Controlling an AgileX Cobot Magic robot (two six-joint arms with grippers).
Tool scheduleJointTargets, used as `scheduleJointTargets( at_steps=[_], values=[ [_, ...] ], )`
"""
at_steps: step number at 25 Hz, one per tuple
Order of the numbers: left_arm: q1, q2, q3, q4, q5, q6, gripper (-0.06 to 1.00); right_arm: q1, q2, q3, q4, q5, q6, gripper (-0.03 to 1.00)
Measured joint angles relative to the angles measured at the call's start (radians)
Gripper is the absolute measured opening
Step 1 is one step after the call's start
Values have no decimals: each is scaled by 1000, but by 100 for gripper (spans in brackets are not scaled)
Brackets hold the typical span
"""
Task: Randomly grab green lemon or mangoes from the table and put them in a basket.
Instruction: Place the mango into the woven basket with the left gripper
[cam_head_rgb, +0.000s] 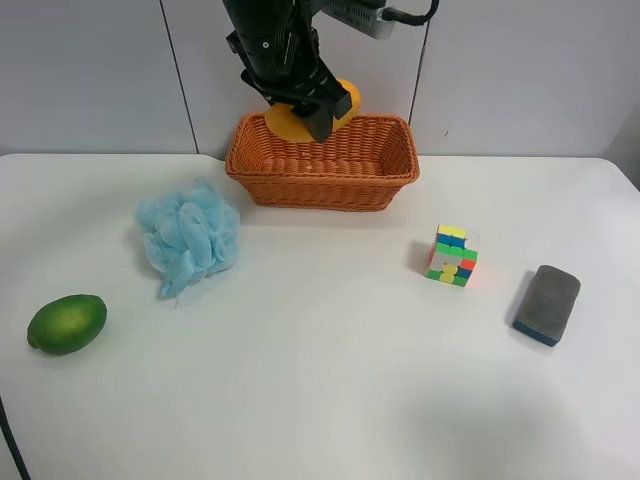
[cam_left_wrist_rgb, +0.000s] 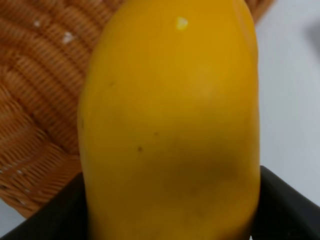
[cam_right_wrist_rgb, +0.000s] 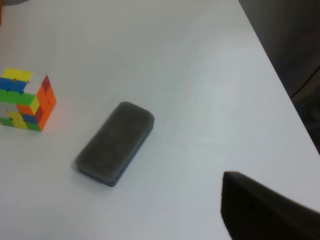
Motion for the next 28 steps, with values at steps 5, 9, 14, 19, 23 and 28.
scheduleJointTargets(
  at_steps=[5,9,14,19,23,28],
  values=[
    [60,77,-45,0,-88,13,59,0,0,0,0,0,0,99],
    [104,139,-45,0,-190,13,59,0,0,0,0,0,0,99],
    [146,206,-45,-37,-278,14,59,0,0,0,0,0,0,99],
    [153,249,-45,-46,-313,14,59,0,0,0,0,0,0,99],
    [153,263,-45,-47,-319,14,59,0,0,0,0,0,0,99],
    [153,266,-45,-50,-328,14,66,0,0,0,0,0,0,99]
  ],
)
